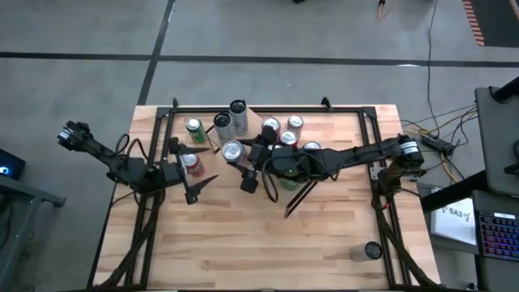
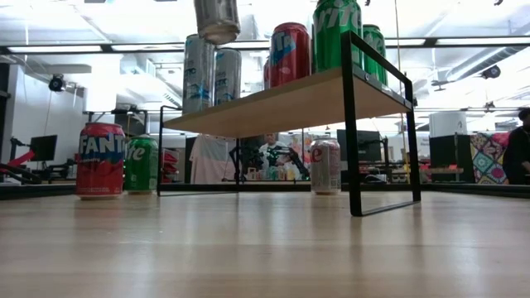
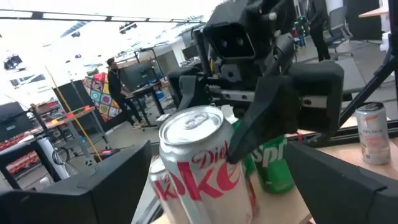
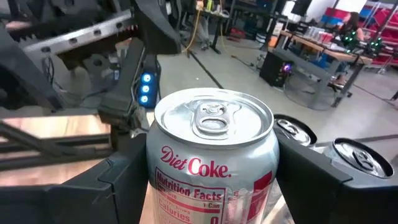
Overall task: Place canned beverage on shelf
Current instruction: Put the silver soda can on the shelf aligned with the other silver soda can
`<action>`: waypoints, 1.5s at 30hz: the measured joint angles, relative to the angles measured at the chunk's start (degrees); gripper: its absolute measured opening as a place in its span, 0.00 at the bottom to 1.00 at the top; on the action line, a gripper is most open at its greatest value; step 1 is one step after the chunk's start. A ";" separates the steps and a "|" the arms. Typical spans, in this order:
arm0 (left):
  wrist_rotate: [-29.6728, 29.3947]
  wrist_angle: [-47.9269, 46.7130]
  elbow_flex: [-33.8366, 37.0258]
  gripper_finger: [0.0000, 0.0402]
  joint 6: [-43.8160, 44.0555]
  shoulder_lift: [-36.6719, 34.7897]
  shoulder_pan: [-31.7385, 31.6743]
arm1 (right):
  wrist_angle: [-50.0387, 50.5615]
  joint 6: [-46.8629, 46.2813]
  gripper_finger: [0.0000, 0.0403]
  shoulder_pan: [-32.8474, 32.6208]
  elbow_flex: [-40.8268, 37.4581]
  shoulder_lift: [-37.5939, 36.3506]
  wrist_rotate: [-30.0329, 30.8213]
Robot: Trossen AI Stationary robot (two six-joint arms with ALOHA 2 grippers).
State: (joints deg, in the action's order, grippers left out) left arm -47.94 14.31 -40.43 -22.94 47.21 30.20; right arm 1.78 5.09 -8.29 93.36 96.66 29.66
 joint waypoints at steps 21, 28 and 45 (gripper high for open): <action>0.50 17.19 11.38 0.88 -7.51 -2.65 -0.09 | -0.09 -6.70 0.68 2.34 -0.07 3.78 1.87; 1.13 17.13 12.04 0.88 -8.62 -1.31 -0.30 | 1.59 -8.42 0.68 2.45 -0.07 3.78 2.03; 4.94 18.27 12.10 0.88 -8.79 0.86 -2.73 | 0.14 -13.31 0.68 2.66 -2.21 5.72 8.07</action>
State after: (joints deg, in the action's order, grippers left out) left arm -43.00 32.58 -28.34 -31.73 48.07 27.46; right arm 1.92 -8.23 -5.63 91.15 102.38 37.74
